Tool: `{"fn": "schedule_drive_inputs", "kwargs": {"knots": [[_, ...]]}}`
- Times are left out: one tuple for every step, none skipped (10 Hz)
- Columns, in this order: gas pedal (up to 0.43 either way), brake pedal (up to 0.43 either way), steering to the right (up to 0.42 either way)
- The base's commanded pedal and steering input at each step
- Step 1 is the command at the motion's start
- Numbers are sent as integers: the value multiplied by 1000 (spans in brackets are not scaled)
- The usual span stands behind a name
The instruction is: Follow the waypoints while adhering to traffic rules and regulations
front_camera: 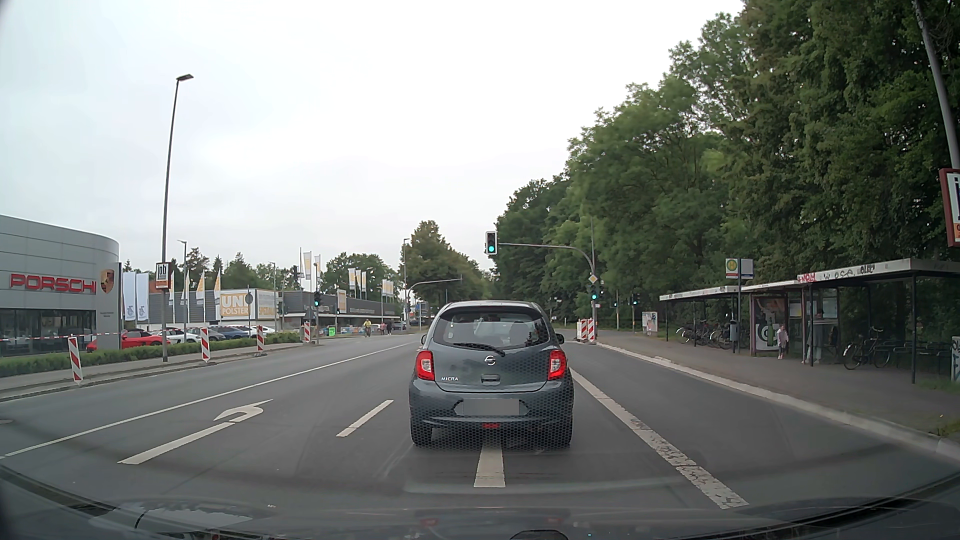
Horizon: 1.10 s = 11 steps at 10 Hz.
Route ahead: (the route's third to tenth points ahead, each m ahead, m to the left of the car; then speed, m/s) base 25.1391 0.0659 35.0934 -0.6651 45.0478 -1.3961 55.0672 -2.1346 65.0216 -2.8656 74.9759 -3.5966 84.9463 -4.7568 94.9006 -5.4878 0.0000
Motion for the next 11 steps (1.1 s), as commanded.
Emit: {"fn": "schedule_drive_inputs", "kwargs": {"knots": [[0,0,-6],[0,0,-6],[0,0,-6],[0,0,-6],[0,0,-6],[0,0,-6],[0,0,-6],[0,0,-6],[0,0,-6],[0,0,-6],[0,0,-6]]}}
